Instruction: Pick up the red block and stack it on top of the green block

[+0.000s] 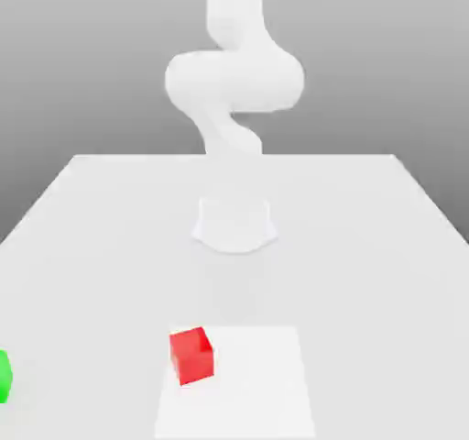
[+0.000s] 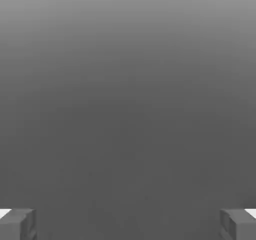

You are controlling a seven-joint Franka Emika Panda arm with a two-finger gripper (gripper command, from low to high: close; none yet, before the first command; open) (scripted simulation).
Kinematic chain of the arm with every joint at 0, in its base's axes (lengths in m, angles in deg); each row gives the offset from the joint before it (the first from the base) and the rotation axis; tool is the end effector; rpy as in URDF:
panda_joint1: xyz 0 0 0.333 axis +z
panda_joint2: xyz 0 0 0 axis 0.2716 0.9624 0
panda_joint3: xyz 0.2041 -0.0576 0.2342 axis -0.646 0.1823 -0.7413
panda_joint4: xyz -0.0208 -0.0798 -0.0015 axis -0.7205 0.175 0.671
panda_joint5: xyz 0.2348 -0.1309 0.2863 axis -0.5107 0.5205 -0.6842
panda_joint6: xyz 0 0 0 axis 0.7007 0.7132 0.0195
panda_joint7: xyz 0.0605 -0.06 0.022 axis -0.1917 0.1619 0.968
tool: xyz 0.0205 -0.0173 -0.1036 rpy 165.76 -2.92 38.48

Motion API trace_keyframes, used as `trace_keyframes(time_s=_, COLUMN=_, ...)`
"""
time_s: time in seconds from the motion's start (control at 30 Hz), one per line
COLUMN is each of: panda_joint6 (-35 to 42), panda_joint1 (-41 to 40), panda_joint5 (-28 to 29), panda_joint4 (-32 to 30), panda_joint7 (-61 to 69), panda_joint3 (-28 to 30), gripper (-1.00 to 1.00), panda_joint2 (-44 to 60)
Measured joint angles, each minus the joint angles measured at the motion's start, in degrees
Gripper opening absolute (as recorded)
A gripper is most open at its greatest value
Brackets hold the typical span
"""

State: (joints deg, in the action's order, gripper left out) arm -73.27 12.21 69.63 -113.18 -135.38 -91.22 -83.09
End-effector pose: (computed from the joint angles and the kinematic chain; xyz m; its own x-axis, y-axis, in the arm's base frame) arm 0.3806 0.0005 0.6615 0.4390 -0.7837 0.4394 -0.6145 -0.6187 -0.4895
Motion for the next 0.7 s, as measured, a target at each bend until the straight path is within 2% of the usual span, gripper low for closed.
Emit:
trace_keyframes(time_s=0.23, panda_joint6=-8.0, panda_joint1=-9.4, panda_joint5=3.5, panda_joint4=-7.6, panda_joint7=-19.8, panda_joint3=-6.6, gripper=0.00, panda_joint2=14.6)
trace_keyframes(time_s=0.47, panda_joint6=-15.8, panda_joint1=-15.5, panda_joint5=5.9, panda_joint4=-15.0, panda_joint7=-38.3, panda_joint3=-9.2, gripper=0.00, panda_joint2=28.7)
trace_keyframes(time_s=0.57, panda_joint6=-19.3, panda_joint1=-16.7, panda_joint5=5.4, panda_joint4=-18.2, panda_joint7=-45.2, panda_joint3=-9.1, gripper=0.00, panda_joint2=34.5)
trace_keyframes(time_s=0.7, panda_joint6=-23.9, panda_joint1=-17.4, panda_joint5=1.2, panda_joint4=-22.3, panda_joint7=-51.3, panda_joint3=-8.7, gripper=0.00, panda_joint2=41.5)
